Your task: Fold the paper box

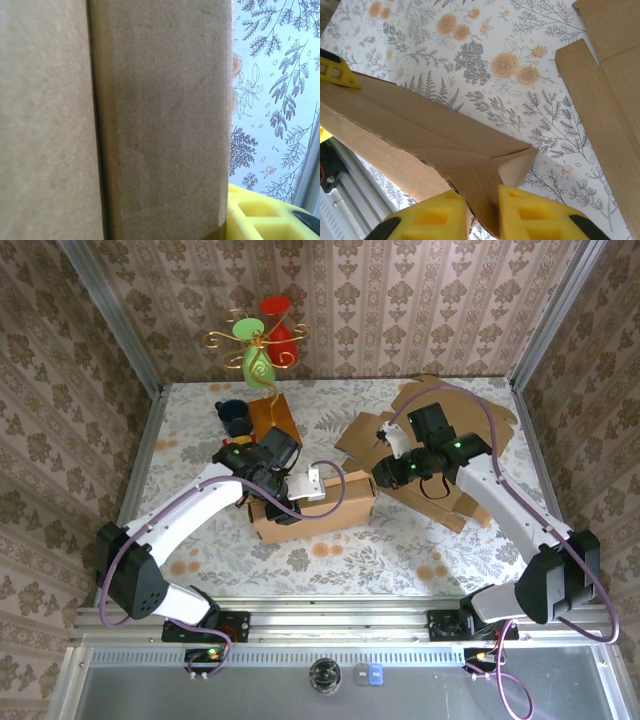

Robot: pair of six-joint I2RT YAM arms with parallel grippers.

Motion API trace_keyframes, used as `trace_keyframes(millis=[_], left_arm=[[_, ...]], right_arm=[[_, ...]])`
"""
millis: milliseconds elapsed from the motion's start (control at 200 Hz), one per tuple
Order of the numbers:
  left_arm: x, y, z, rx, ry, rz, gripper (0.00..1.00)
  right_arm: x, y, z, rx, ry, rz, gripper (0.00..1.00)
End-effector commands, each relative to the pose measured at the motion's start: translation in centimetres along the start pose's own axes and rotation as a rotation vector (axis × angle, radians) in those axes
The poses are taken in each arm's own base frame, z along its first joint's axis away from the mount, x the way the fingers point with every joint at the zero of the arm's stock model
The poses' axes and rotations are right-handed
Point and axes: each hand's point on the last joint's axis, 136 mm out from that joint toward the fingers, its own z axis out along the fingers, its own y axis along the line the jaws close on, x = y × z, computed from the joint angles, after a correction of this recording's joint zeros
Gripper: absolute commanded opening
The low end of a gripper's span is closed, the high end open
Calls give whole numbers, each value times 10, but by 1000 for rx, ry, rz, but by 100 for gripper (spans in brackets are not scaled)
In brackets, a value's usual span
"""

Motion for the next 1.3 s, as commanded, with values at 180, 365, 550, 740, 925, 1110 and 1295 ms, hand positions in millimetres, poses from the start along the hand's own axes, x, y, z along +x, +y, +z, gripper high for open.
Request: trace_keyframes(millis=[180, 365, 550, 740, 925, 1110, 1295], left_arm=[[-3, -3, -3, 16, -15, 15, 46], [-4, 1, -2, 6, -17, 1, 44], [-3, 8, -2, -11, -12, -34, 39], [-2, 12, 0, -19, 0, -46, 39], [-4, 15, 1, -21, 5, -54, 38], [-6, 18, 2, -21, -1, -71, 37], [-6, 19, 3, -9, -13, -98, 37]], right_arm=[[-4, -5, 2, 100, 34, -49, 9], [-4, -5, 2, 153, 44, -52, 0], [-4, 1, 0, 160, 38, 10, 0], [-4, 8, 1, 142, 27, 148, 0], [-6, 13, -1, 140, 12, 221, 0], [-2, 14, 0, 153, 6, 242, 0], [9, 10, 6, 164, -31, 247, 0]])
